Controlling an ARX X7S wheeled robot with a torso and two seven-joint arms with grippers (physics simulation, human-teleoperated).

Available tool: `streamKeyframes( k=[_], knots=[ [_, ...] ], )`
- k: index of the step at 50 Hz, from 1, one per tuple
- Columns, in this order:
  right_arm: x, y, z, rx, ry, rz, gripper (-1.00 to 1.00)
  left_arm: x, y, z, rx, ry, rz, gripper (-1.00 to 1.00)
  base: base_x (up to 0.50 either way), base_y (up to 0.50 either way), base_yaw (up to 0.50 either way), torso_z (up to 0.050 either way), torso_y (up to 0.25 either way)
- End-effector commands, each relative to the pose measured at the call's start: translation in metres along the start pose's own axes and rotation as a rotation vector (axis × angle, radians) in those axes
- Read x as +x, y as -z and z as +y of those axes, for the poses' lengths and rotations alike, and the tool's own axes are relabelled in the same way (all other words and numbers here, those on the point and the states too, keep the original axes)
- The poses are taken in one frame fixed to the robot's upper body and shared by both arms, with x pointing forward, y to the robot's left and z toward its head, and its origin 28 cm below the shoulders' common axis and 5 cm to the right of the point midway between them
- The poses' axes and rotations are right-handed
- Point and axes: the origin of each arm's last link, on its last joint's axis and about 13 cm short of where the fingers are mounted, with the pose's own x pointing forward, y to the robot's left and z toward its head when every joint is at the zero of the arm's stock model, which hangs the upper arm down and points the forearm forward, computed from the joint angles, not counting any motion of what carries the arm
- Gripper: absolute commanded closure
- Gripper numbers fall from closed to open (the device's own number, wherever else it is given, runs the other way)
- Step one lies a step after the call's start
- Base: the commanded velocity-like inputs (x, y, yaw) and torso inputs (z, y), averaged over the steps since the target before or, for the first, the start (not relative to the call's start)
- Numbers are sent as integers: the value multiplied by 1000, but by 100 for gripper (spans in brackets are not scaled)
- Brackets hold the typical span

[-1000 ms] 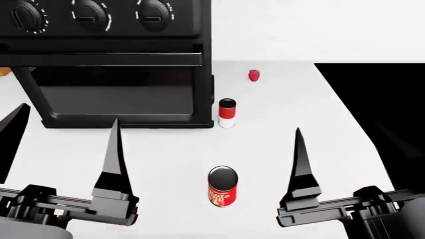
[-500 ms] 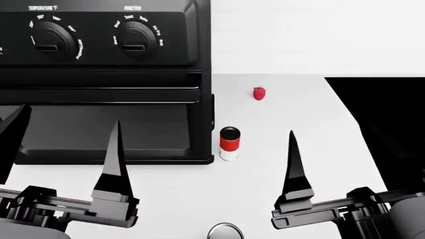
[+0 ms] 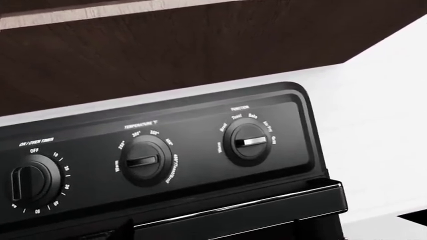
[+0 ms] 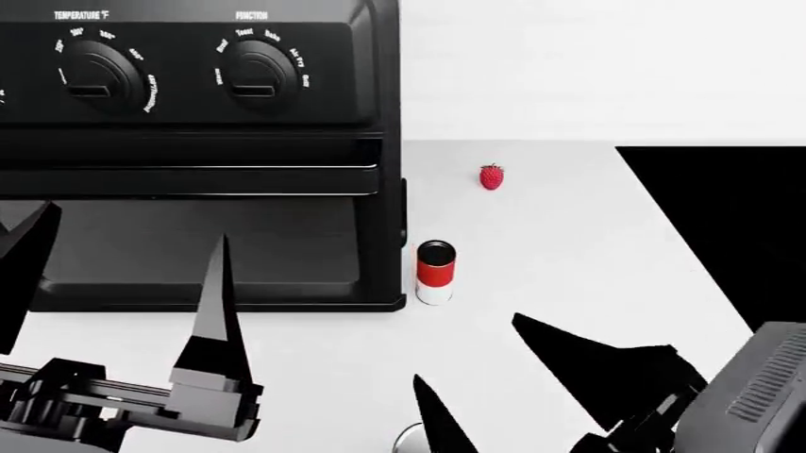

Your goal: Pick the cans from the counter and place them in their designated side in the cabinet.

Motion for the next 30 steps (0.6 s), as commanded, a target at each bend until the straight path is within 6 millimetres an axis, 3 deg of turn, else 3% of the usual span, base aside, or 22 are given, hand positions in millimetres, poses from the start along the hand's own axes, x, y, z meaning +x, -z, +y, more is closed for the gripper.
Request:
streamKeyframes(
  k=[1,16,30],
  knots=[
    [-2,-8,-6,178,-139,133,-100,-2,1,-1,-9,14,4,-100,0,0,0,0,0],
    [0,-1,-7,218,-125,228,-100,-2,1,-1,-8,13,8,-100,0,0,0,0,0],
    [0,10,-4,102,-100,375,-100,-3,3,-2,-15,8,16,-100,0,0,0,0,0]
  ],
)
